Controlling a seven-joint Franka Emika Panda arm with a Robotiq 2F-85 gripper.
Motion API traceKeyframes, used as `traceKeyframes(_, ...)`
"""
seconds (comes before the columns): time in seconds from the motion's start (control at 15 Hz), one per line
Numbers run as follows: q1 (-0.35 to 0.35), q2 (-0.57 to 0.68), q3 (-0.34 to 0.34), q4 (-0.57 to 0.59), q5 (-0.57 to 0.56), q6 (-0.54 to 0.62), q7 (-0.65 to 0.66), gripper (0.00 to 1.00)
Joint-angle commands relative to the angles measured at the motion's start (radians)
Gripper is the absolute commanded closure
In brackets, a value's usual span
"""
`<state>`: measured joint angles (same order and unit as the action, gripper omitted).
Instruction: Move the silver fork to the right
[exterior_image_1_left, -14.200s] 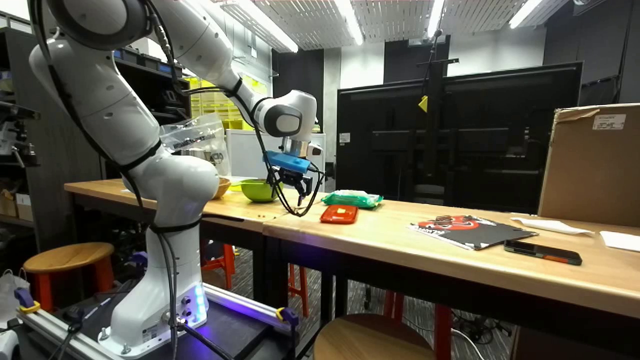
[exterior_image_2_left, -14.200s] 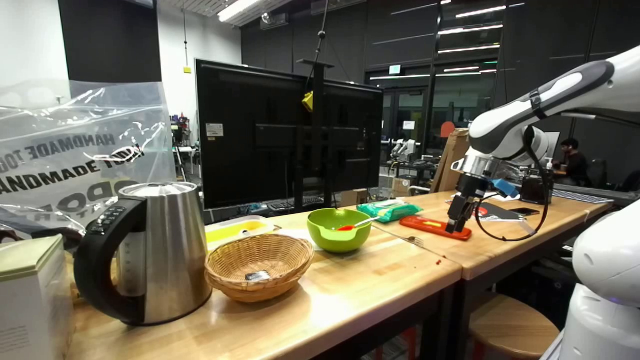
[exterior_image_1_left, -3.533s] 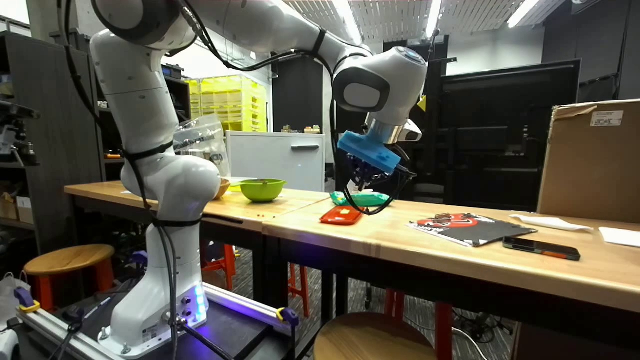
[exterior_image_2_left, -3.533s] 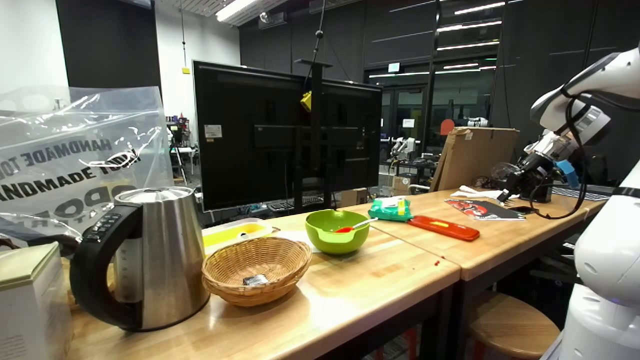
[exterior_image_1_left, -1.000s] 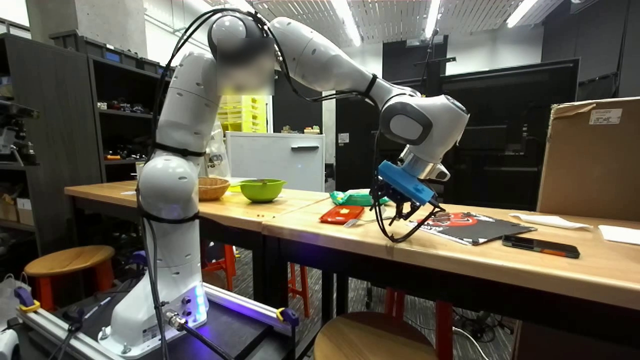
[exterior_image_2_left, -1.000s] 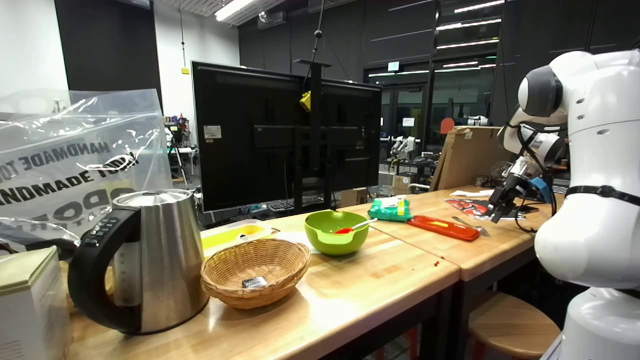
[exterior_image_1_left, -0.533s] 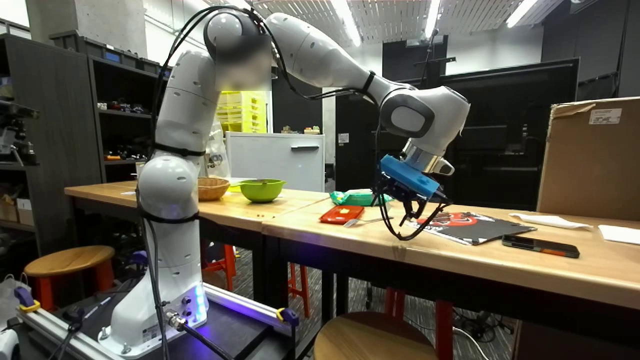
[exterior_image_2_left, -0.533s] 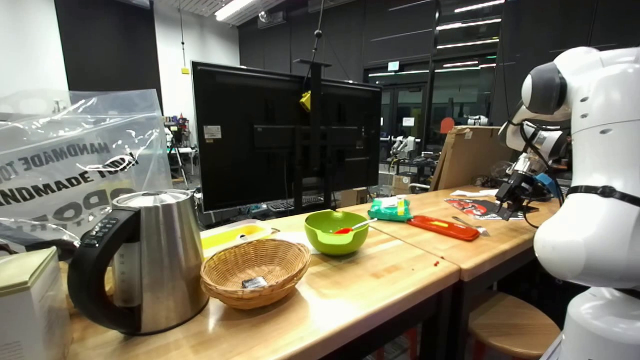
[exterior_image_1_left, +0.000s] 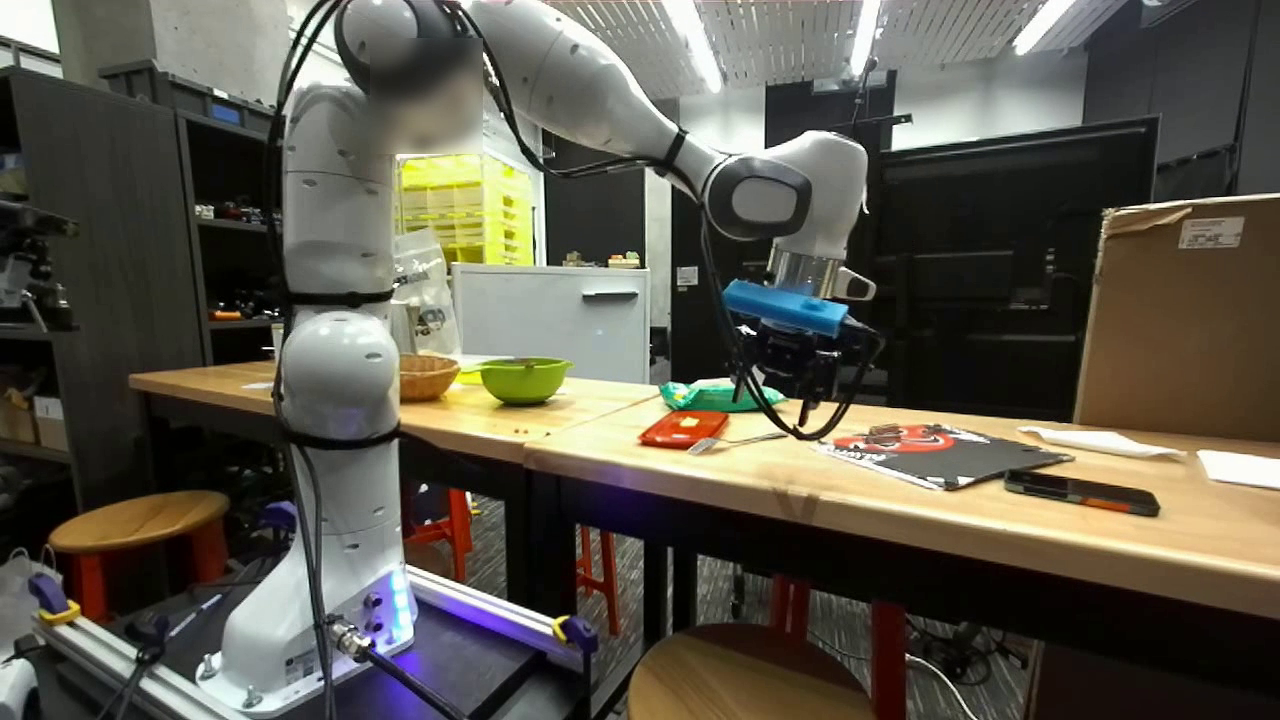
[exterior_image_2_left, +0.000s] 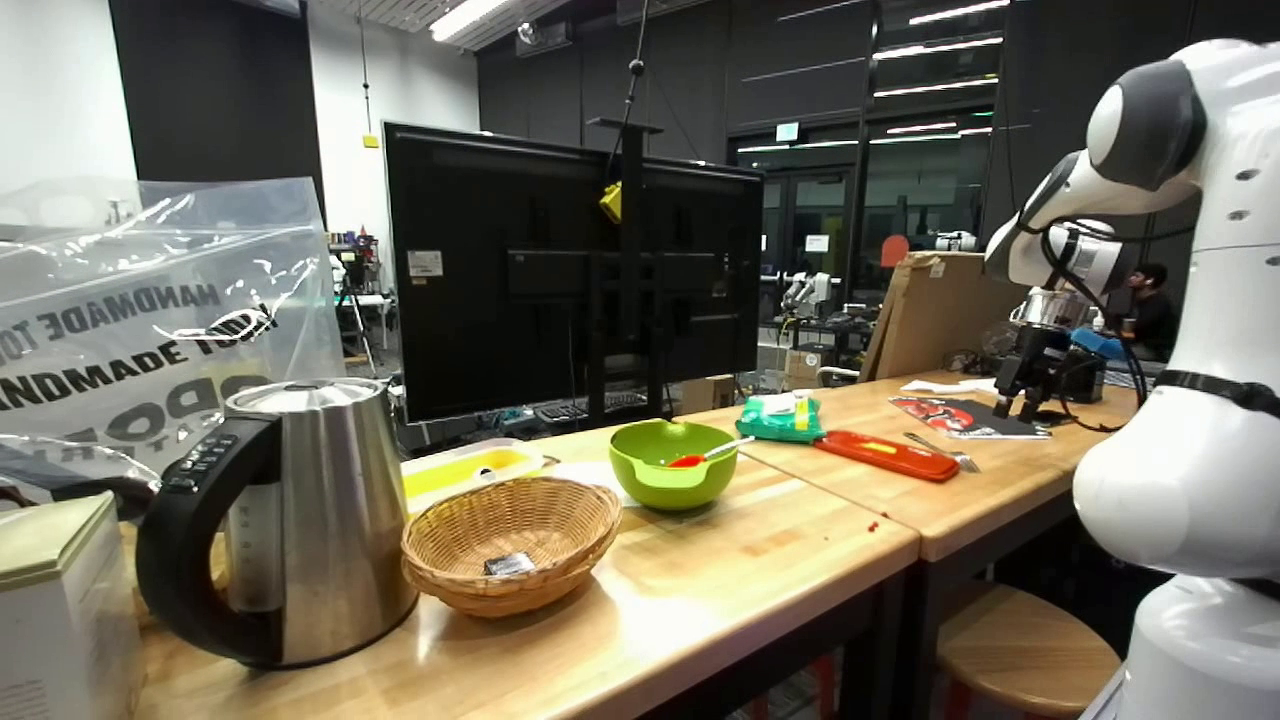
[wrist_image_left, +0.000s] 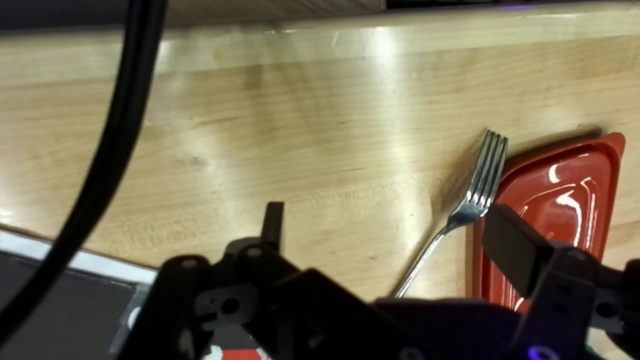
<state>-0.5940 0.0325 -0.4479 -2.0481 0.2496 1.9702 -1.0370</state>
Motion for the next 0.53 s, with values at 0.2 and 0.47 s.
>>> traceKeyframes(0.2,0.11,-0.321,0.023,-0.324,-0.196,0.24,0.207,0.0)
traceKeyframes(0.47,0.161,-0.467,0.041,-0.428,-0.245,0.225,0.267,0.0)
